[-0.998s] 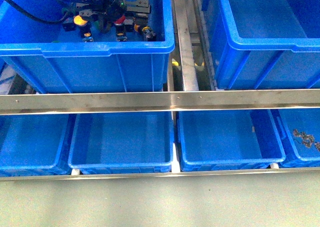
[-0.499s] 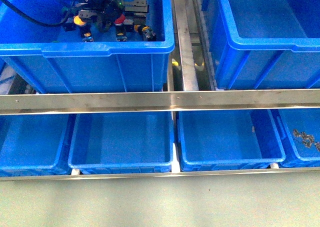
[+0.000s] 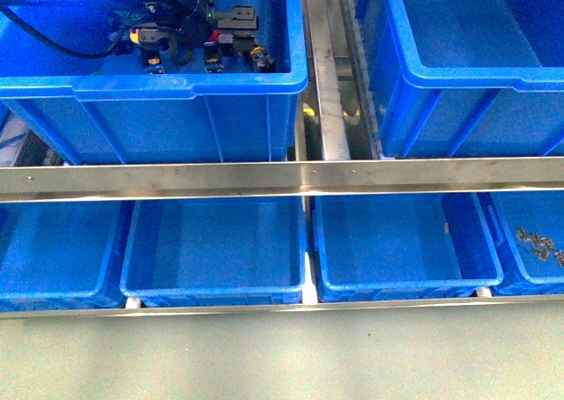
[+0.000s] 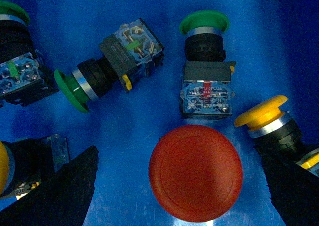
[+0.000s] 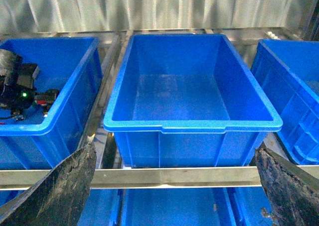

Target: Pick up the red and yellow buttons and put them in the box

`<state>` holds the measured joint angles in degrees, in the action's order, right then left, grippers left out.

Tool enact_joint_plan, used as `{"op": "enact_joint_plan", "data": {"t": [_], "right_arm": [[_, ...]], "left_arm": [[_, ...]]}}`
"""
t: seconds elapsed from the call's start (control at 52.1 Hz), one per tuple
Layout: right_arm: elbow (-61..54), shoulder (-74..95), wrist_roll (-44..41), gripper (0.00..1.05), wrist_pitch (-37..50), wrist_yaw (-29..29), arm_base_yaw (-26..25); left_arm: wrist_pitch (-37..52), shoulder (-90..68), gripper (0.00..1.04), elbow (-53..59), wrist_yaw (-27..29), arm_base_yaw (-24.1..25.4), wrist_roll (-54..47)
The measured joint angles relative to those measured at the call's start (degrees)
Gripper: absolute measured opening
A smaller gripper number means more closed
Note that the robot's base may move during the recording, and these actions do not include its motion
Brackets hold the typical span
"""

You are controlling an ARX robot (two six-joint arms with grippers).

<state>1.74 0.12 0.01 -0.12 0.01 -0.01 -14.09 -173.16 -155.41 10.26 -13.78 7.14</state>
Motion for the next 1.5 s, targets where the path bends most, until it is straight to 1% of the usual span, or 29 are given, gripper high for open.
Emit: {"op": "enact_joint_plan", "data": {"t": [0.23, 0.25, 0.288, 0.346, 0.461, 0.653, 0.71, 1.095, 1.248, 1.498], "right_arm": [[0.0, 0.0, 0.0, 0.97, 0.0, 0.0, 0.0], [0.0, 0.0, 0.0, 0.97, 0.0, 0.0, 0.0], [0.0, 0.0, 0.0, 0.97, 0.0, 0.0, 0.0], [0.0, 0.0, 0.0, 0.97, 0.0, 0.0, 0.0], [0.0, 0.0, 0.0, 0.97, 0.0, 0.0, 0.0], [0.0, 0.0, 0.0, 0.97, 0.0, 0.0, 0.0], [0.0, 0.0, 0.0, 0.97, 0.0, 0.0, 0.0], [0.0, 0.0, 0.0, 0.97, 0.0, 0.0, 0.0], [0.0, 0.0, 0.0, 0.97, 0.0, 0.0, 0.0], [0.0, 0.0, 0.0, 0.97, 0.0, 0.0, 0.0]], "left_arm": [[0.0, 0.0, 0.97, 0.0, -0.2, 0.0, 0.0], [0.2, 0.0, 0.95, 0.2, -0.2, 0.0, -0.1], [0.7, 0.0, 0.88, 0.8, -0.2, 0.0, 0.0], [2.1, 0.5, 0.74, 3.0, -0.2, -0.1, -0.1], [3.2, 0.6, 0.52, 4.9, -0.1, -0.2, -0.3], [4.9, 1.1, 0.24, 6.3, 0.2, -0.2, -0.5], [5.7, 1.5, 0.23, 6.9, 0.4, -0.2, -0.7], [10.8, 4.4, 0.22, 11.5, 1.4, -0.3, -2.2], [14.4, 7.7, 0.22, 17.1, 1.7, -0.5, -2.4], [22.1, 18.1, 0.22, 31.7, 1.7, -1.0, -2.4]]}}
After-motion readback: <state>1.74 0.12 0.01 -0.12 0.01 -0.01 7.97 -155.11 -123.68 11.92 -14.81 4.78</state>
